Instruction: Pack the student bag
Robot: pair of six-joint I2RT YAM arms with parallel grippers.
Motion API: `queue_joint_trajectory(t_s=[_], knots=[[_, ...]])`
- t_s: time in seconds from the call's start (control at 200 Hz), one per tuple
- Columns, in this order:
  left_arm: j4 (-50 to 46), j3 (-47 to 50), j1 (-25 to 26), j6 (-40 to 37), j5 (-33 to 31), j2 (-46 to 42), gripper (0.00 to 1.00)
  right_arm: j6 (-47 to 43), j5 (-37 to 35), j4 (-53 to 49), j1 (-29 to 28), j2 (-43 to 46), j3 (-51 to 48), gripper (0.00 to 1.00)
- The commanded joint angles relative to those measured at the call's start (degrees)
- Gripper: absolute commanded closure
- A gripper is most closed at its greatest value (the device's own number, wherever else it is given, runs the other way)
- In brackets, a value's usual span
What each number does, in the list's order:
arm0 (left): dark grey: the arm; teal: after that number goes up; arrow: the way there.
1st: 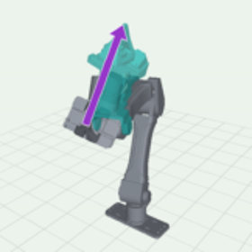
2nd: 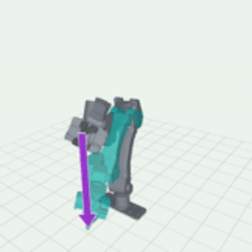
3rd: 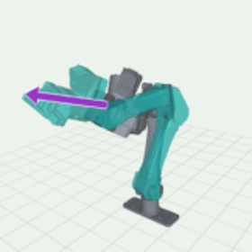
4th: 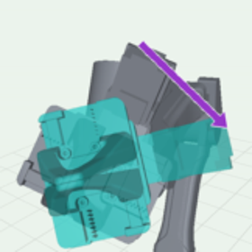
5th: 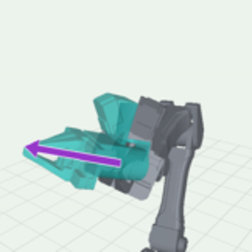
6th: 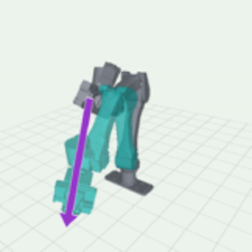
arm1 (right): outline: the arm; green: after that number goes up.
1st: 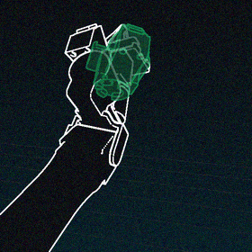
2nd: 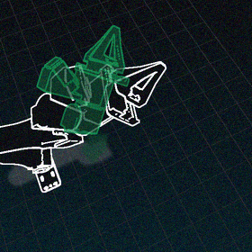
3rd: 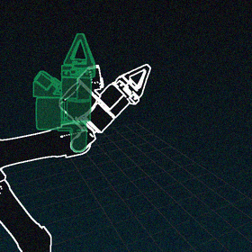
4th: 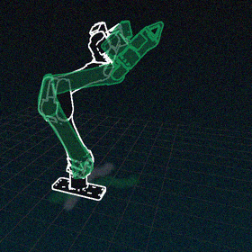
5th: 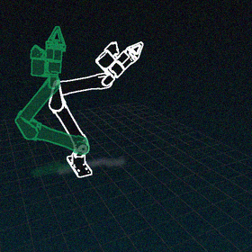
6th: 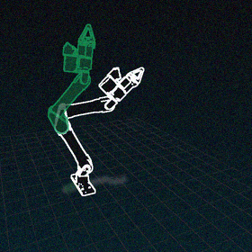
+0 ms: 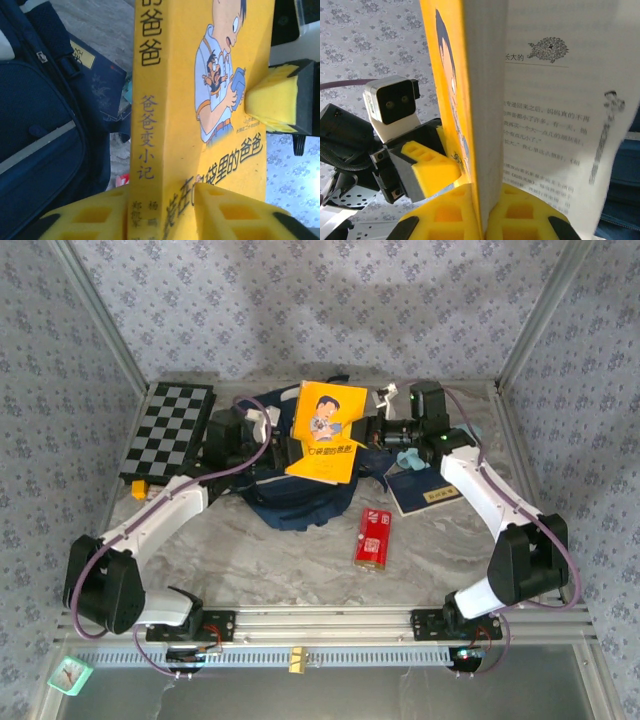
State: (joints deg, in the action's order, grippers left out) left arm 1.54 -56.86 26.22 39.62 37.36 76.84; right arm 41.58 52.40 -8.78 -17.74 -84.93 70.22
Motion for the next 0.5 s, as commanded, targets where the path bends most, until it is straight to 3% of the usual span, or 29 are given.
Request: queue_joint_trajectory(t_s=[0.0,0.145,0.25,0.36,0.44,0.495], knots=[[2.81,-2.72,1.78,1.77,1.86,-2.55,0.74,-1.46,1.66,1.03,0.57,-0.18,0.27,1.00],[3.37,-2.46,3.37,2.28,-0.32,-3.79,0.87,-2.47,1.62,-0.75,1.71,-0.26,0.11,1.00],[3.85,-3.27,3.45,3.89,-1.25,-3.67,0.98,-2.70,1.73,-2.20,2.54,0.05,-0.02,0.88],[6.17,-3.86,3.56,6.51,-2.38,-3.63,1.00,-3.44,0.16,-5.34,3.53,1.11,-0.77,0.65],[8.79,-4.25,3.66,9.08,-3.59,-3.47,1.00,-1.90,-0.23,-5.66,4.58,1.81,-3.38,0.36],[10.29,-4.81,3.82,10.78,-4.09,-3.25,1.00,0.24,0.84,-3.80,5.14,2.26,-5.31,0.22]])
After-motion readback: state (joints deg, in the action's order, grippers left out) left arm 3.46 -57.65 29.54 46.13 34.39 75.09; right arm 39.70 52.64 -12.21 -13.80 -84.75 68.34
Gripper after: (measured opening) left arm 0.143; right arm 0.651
